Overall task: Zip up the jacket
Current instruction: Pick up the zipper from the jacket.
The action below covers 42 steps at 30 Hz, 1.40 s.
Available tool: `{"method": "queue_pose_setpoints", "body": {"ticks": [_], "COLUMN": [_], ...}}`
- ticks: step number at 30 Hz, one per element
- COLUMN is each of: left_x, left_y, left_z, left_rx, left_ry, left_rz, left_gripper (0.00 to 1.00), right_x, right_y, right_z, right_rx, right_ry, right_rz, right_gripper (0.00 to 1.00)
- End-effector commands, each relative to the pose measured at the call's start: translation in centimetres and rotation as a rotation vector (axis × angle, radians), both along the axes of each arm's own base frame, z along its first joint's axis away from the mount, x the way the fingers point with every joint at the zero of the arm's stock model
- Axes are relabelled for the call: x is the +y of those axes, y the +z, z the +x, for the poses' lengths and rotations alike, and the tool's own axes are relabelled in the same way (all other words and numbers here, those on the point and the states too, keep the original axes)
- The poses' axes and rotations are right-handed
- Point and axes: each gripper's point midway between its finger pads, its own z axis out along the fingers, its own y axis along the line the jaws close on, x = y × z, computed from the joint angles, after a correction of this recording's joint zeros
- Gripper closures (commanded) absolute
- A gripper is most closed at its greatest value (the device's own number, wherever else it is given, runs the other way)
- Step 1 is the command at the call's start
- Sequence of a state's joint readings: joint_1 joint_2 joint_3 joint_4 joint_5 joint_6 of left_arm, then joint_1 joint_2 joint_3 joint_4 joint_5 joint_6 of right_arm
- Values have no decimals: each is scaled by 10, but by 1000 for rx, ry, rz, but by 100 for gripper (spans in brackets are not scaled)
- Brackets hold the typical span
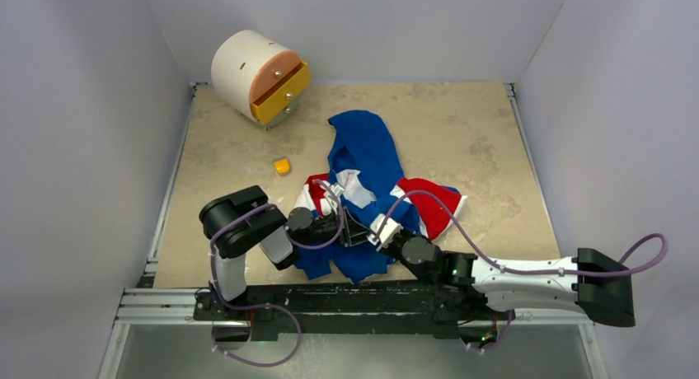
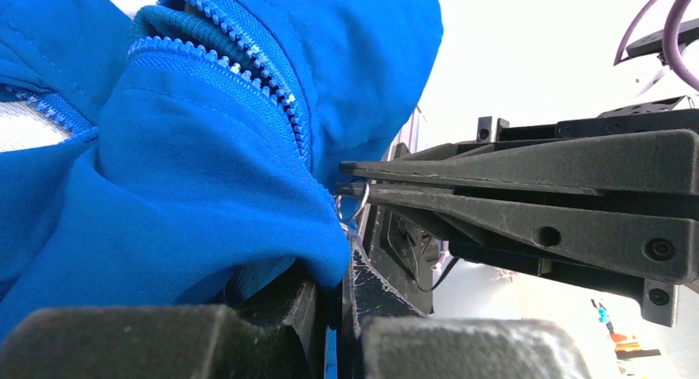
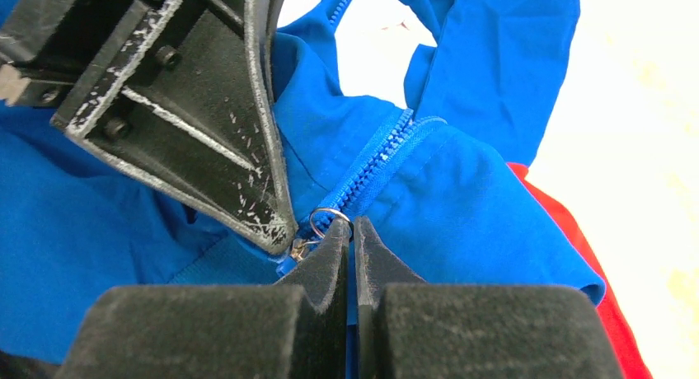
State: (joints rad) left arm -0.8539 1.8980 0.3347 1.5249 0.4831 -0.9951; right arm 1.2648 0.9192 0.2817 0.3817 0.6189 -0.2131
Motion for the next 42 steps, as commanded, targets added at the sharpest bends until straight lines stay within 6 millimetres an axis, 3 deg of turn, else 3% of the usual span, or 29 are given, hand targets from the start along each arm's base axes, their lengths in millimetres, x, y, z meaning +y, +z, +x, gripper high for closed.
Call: {"method": "queue_pose_setpoints", "body": {"ticks": [1, 10, 20, 42], "left_x": [3, 6, 7, 6], "left_y": [41, 38, 15, -27], "left_z": [-32, -46, -50, -65], "left_rx": [-124, -128, -82, -49], "left_ry": [-113, -137, -143, -194], "left_rz": [-141, -127, -55, 144], "left_gripper": [100, 100, 100, 100], "right_x": [-16, -19, -11, -29], "right_y": [28, 40, 79, 118], "right_z": [31, 59, 62, 95], "right_rx": [-106, -118, -242, -314], "right_ry": [-195, -232, -170, -367], "right_rz": [59, 129, 249, 254], "right_gripper": [100, 100, 100, 100]}}
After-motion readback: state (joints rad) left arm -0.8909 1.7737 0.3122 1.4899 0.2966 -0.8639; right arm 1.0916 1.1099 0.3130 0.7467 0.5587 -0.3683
